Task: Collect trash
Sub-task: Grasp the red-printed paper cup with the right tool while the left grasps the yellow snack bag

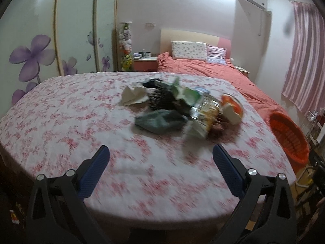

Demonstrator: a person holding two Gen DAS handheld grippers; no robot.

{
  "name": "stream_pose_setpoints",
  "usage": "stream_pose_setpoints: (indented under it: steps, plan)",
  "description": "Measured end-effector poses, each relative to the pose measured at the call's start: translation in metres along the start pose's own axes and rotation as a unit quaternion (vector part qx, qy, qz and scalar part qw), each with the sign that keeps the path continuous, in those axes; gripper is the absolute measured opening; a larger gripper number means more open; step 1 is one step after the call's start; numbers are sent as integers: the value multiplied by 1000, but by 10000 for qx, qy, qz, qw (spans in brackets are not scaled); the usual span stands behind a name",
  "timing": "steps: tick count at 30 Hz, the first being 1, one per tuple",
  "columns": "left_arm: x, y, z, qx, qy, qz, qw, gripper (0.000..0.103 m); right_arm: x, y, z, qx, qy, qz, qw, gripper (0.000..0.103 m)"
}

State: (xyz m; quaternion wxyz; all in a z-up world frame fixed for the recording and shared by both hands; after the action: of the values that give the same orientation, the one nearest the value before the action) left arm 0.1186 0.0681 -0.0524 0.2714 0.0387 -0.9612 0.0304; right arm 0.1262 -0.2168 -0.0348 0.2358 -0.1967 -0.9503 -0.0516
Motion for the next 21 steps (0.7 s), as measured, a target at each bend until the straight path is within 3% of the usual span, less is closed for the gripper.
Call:
stream_pose_setpoints:
  steps: [10,17,21]
  plan:
    - [-49,30,-29,28,0,-63,10000,99,-46,57,-22,8,303,-683,9972,94]
    - [-72,31,-45,3,-84,132,9999,97,-85,101,-35,-334,793,-1257,9883,94]
    - [-85,35,-49,67,-32,169,9998,97,-115,127,-35,-491,1152,-1366,9827,94]
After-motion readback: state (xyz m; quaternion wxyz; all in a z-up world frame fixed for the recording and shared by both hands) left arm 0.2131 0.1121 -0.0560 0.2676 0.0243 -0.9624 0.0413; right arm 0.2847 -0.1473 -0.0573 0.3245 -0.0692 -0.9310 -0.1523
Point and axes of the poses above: each gripper's, at about its wrist camera, not at the fingertips, and x roughly against the way its jaws point, y to its left, z to its underside, the point moved 7 cm from there along -x, roughly the way its jaws point, and after that the axes turned 4 degrees about -y, right-handed, at the moved point
